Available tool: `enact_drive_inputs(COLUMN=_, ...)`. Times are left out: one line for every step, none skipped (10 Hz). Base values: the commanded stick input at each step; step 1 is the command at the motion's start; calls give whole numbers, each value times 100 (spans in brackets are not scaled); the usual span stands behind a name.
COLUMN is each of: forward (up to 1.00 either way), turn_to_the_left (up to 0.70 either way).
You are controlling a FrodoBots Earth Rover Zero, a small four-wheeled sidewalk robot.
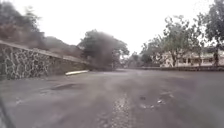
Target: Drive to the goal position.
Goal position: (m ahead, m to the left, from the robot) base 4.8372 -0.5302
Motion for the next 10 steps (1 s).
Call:
enact_drive_inputs(forward=70, turn_to_the_left=0)
enact_drive_inputs(forward=70, turn_to_the_left=0)
enact_drive_inputs(forward=70, turn_to_the_left=0)
enact_drive_inputs(forward=70, turn_to_the_left=0)
enact_drive_inputs(forward=70, turn_to_the_left=-6)
enact_drive_inputs(forward=70, turn_to_the_left=-7)
enact_drive_inputs(forward=70, turn_to_the_left=0)
enact_drive_inputs(forward=70, turn_to_the_left=0)
enact_drive_inputs(forward=70, turn_to_the_left=0)
enact_drive_inputs(forward=70, turn_to_the_left=0)
